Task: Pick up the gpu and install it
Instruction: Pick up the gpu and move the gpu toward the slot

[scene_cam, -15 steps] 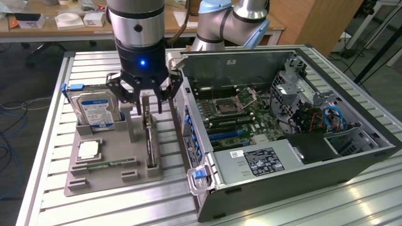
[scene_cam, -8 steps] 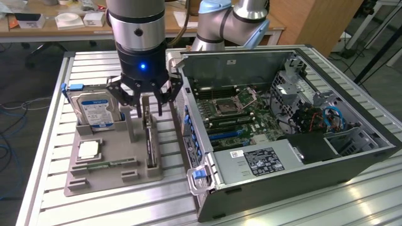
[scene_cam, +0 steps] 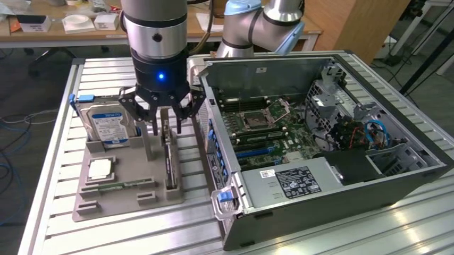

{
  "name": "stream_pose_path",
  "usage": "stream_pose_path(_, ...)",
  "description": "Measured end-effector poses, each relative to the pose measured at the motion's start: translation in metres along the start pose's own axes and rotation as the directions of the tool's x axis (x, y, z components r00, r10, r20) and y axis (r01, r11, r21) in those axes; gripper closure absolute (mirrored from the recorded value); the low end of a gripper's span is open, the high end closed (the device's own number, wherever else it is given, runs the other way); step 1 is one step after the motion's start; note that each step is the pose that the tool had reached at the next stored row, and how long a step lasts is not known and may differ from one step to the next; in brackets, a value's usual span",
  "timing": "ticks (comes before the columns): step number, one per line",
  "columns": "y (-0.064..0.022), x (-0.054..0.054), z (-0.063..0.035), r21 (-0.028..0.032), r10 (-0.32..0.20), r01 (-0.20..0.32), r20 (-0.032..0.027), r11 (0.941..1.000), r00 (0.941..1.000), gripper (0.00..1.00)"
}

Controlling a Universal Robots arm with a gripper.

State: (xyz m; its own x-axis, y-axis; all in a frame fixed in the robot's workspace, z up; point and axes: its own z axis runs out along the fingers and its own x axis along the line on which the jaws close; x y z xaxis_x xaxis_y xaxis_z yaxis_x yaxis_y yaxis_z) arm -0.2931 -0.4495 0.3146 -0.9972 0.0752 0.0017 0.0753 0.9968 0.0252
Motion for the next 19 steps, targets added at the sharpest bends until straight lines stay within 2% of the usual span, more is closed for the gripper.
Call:
stream_pose_path(4, 0.0000, 0.0000, -0.0001, 0.0009, 0.000, 0.000, -0.0001, 1.0000, 1.0000, 0.51)
stream_pose_path(5, 0.0001, -0.0001, 0.0000, 0.0053, 0.000, 0.000, -0.0005, 1.0000, 1.0000, 0.51)
stream_pose_path(7, 0.0000, -0.0001, 0.0000, 0.0262, 0.000, 0.000, -0.0042, 0.9997, 1.0000, 0.51)
stream_pose_path(8, -0.0001, -0.0001, 0.0000, 0.0283, 0.000, 0.000, -0.0044, 0.9996, 1.0000, 0.51)
stream_pose_path(14, 0.0000, -0.0001, 0.0007, 0.0283, 0.000, 0.000, -0.0043, 0.9996, 1.0000, 0.51)
stream_pose_path(19, -0.0001, -0.0001, 0.0057, 0.0284, 0.000, 0.000, -0.0043, 0.9996, 1.0000, 0.51)
